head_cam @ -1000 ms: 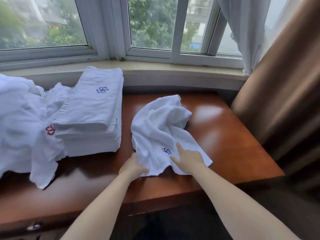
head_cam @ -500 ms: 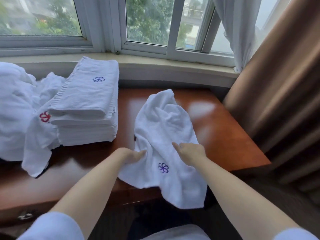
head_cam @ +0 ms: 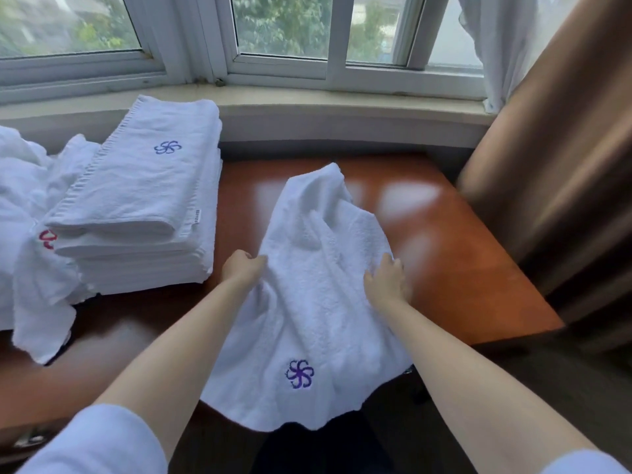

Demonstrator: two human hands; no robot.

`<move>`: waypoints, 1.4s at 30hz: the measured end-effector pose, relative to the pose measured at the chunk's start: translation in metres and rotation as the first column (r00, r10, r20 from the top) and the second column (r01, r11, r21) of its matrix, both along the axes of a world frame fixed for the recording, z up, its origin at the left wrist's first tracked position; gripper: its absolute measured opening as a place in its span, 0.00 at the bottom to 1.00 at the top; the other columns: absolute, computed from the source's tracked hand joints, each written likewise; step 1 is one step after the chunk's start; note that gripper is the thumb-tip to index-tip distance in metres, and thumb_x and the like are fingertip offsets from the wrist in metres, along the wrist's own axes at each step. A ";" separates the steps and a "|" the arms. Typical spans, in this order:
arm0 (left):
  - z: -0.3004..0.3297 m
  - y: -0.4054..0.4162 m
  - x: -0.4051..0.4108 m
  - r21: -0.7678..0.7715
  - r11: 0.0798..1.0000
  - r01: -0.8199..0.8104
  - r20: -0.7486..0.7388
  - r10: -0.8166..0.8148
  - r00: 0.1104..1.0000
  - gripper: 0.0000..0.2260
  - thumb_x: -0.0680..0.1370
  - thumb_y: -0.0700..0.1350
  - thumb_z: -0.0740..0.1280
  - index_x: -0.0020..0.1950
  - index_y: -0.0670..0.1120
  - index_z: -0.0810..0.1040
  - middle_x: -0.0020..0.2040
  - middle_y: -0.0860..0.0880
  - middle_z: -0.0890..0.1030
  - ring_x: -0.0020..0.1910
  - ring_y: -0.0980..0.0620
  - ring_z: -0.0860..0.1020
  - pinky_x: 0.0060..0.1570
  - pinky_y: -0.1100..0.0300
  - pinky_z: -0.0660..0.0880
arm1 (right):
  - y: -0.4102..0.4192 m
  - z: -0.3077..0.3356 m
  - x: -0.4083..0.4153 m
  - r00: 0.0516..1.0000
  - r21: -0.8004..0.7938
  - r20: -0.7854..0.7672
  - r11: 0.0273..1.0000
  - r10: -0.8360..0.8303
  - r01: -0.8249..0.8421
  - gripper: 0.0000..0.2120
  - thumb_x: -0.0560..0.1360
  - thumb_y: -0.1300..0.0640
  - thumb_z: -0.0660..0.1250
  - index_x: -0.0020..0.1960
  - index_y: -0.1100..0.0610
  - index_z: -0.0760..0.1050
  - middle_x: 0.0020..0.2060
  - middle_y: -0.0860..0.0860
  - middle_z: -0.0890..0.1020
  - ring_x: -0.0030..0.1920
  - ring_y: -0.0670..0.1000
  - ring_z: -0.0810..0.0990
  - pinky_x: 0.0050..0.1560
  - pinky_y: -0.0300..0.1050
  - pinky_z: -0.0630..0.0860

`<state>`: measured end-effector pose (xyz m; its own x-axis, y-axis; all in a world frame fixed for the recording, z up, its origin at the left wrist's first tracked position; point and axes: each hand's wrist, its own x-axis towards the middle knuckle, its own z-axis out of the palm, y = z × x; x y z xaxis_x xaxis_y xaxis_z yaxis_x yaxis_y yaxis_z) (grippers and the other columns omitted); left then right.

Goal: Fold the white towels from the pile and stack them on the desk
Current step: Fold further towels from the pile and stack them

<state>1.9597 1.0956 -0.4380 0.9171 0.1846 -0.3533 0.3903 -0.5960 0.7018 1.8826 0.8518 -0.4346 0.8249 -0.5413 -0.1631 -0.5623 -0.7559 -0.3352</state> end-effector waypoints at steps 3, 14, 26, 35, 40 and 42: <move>0.006 -0.014 0.013 0.009 0.999 0.032 0.019 -0.032 0.999 0.32 0.74 0.53 0.71 0.73 0.42 0.66 0.68 0.44 0.73 0.63 0.44 0.74 0.51 0.57 0.71 | -0.008 -0.003 0.010 0.986 0.187 -0.015 0.968 -0.169 0.169 0.25 0.76 0.47 0.66 0.66 0.59 0.65 0.61 0.58 0.71 0.54 0.61 0.78 0.47 0.48 0.73; 0.071 -0.037 0.007 -0.168 0.983 0.075 -0.344 -0.130 0.930 0.15 0.73 0.37 0.68 0.59 0.39 0.74 0.39 0.43 0.73 0.35 0.47 0.73 0.38 0.59 0.74 | 0.009 0.055 0.011 0.914 0.661 0.146 0.725 -0.379 0.195 0.14 0.75 0.60 0.60 0.59 0.59 0.76 0.47 0.56 0.80 0.41 0.54 0.76 0.41 0.41 0.71; 0.183 0.001 -0.048 -0.553 0.818 0.158 -0.292 -0.367 0.883 0.09 0.72 0.48 0.67 0.46 0.44 0.79 0.40 0.46 0.82 0.38 0.48 0.81 0.40 0.58 0.78 | 0.032 0.165 -0.016 0.845 0.730 0.439 0.669 -0.305 -0.139 0.07 0.68 0.57 0.65 0.32 0.55 0.71 0.23 0.46 0.73 0.30 0.53 0.69 0.36 0.43 0.67; 0.193 -0.008 -0.041 -0.400 0.911 0.101 -0.229 -0.206 0.951 0.07 0.78 0.32 0.57 0.49 0.36 0.75 0.40 0.41 0.80 0.37 0.46 0.80 0.44 0.55 0.80 | 0.034 0.162 0.002 0.954 0.670 0.290 0.727 -0.070 -0.150 0.11 0.72 0.63 0.60 0.33 0.56 0.74 0.28 0.53 0.75 0.27 0.53 0.73 0.29 0.39 0.67; 0.238 -0.017 0.003 -0.633 0.757 0.165 0.223 -0.026 0.974 0.16 0.76 0.29 0.54 0.58 0.42 0.73 0.45 0.43 0.77 0.37 0.47 0.77 0.51 0.47 0.77 | 0.023 0.230 0.060 0.736 0.634 0.651 0.665 -0.184 -0.394 0.11 0.74 0.64 0.63 0.35 0.53 0.73 0.34 0.51 0.77 0.39 0.51 0.74 0.42 0.46 0.72; 0.262 -0.015 0.018 -0.678 0.718 0.158 0.363 0.140 0.921 0.13 0.76 0.29 0.56 0.51 0.45 0.72 0.44 0.45 0.75 0.37 0.48 0.75 0.44 0.51 0.76 | 0.017 0.261 0.077 0.645 0.586 0.732 0.687 -0.220 -0.430 0.09 0.74 0.61 0.65 0.37 0.51 0.72 0.36 0.49 0.77 0.41 0.50 0.76 0.42 0.44 0.71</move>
